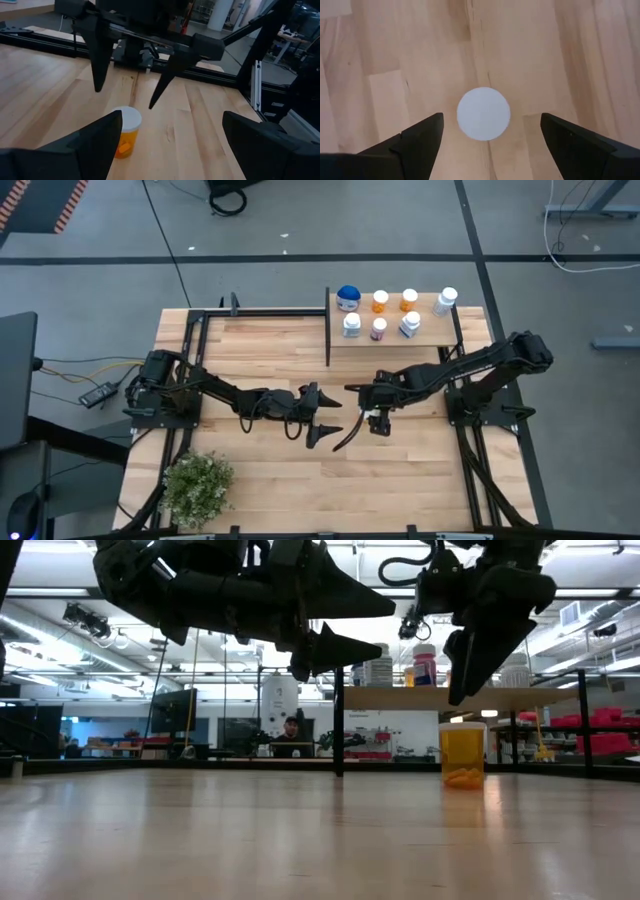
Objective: Pick and place medicine bottles onto shelf by color
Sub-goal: Put the orange pill bottle on the shelf
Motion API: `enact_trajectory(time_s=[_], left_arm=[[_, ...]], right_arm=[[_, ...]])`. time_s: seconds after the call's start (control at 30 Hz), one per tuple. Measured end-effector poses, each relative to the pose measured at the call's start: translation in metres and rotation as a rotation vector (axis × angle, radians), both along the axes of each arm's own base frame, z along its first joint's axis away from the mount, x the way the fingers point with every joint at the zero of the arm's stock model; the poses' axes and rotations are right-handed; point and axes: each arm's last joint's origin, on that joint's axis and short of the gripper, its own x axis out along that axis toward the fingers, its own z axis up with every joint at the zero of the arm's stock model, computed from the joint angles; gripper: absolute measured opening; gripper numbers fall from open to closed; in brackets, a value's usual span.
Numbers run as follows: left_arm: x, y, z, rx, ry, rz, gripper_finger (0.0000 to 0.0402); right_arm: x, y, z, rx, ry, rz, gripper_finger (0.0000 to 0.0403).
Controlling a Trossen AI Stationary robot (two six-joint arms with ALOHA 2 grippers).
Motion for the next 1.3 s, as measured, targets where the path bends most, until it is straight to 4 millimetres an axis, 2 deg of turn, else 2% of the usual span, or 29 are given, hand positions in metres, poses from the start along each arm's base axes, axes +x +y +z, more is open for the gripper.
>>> enact_trajectory(time_s=[0.33, 1.3], left_arm=[[0.000, 0.000, -0.001, 0.001, 0.013, 0.001, 0.0350], [0.000, 0.000, -0.003, -0.004, 0.027, 0.003, 0.0350]], right_arm=[[0.007, 0.001, -0.016, 0.002, 0.065, 0.015, 0.0342], [0.012, 0.002, -0.018, 0.039, 0.038, -0.019, 0.0342]])
